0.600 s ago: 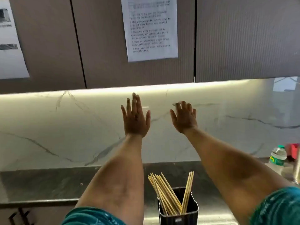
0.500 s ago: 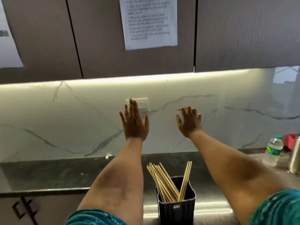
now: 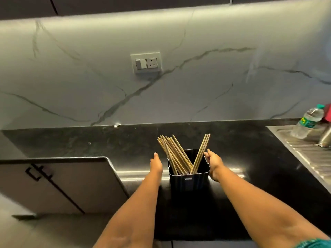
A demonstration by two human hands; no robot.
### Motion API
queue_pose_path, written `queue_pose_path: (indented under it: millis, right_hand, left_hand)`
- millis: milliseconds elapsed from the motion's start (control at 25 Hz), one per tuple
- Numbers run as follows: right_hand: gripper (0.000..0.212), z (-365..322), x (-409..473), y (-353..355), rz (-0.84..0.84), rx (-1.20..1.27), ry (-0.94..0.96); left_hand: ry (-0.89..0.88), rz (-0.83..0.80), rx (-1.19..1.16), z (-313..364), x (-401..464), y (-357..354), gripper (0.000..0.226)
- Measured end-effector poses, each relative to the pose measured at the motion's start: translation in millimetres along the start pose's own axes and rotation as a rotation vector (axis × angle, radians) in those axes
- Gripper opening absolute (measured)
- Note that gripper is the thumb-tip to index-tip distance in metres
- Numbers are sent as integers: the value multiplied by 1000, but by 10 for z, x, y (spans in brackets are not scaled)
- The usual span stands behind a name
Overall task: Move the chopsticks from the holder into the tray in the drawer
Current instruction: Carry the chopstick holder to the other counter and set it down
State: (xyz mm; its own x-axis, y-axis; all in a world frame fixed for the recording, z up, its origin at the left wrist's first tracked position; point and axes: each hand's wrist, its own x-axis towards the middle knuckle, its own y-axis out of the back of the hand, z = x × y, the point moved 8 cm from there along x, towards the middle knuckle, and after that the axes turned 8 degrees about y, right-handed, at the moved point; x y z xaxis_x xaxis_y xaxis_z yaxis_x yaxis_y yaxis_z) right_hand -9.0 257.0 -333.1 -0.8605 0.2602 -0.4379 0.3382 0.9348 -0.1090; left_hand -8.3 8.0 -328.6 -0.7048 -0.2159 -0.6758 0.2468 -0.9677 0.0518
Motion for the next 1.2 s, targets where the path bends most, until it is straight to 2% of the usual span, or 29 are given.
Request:
queue_pose_path:
  millis: [80, 160, 320, 480, 640, 840, 1040, 1200]
  right_hand:
    - [40, 72, -6, -96, -56, 41, -22]
    - [38, 70, -10, -187, -115, 55, -35]
    - [41, 91, -18, -376, -213, 64, -42]
    - [41, 122, -283, -785, -350, 40, -28]
    - [41, 274, -856, -1455, -507, -60, -30]
    - [42, 842, -2071, -2391, -764, -191, -92]
    - [38, 1735, -3930, -2972, -1103, -329, -177]
    - [41, 2587, -5784, -2914, -1422, -459, -270]
  left_hand:
    - [103, -196, -157, -254, -64, -201, 64]
    - [122, -301, -235, -353, -164, -312, 59]
    - [62, -284, -363, -354, -205, -210, 55]
    - [0, -229, -450, -434, -393, 231, 59]
    - [-87, -93, -585, -650, -753, 1105, 56]
    - [-230, 172, -747, -1350, -1558, 2409, 59]
    - [-304, 549, -855, -2613, -2984, 3665, 48]
    - [-351, 814, -981, -3885, -4478, 4281, 47]
